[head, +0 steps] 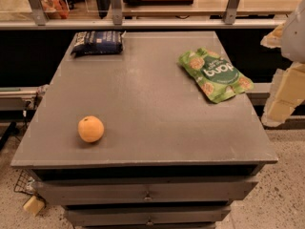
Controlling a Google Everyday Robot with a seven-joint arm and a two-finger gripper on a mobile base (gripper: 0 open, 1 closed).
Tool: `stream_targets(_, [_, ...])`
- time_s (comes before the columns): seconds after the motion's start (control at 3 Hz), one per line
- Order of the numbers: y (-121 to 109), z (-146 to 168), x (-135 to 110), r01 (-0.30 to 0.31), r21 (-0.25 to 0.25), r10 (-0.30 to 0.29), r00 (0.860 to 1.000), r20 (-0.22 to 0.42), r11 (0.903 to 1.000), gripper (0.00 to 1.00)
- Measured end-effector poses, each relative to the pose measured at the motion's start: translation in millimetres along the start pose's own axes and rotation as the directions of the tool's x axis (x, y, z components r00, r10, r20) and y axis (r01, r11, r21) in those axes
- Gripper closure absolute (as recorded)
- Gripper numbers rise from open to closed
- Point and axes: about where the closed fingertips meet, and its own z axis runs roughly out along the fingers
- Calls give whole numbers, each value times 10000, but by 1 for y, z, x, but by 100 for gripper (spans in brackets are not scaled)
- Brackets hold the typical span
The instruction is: Move orange near blue chip bag
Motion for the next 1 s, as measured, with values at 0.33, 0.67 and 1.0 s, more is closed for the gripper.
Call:
stream_targets(0.33, [0, 0, 0, 0, 0, 0, 10000, 0, 10000, 0])
stream_targets(0.67, [6, 11, -12, -89, -263, 102, 9987, 492, 9996, 0])
stream_targets(1.0, [27, 45, -54, -239, -1157, 480, 9765, 2100, 9930, 0])
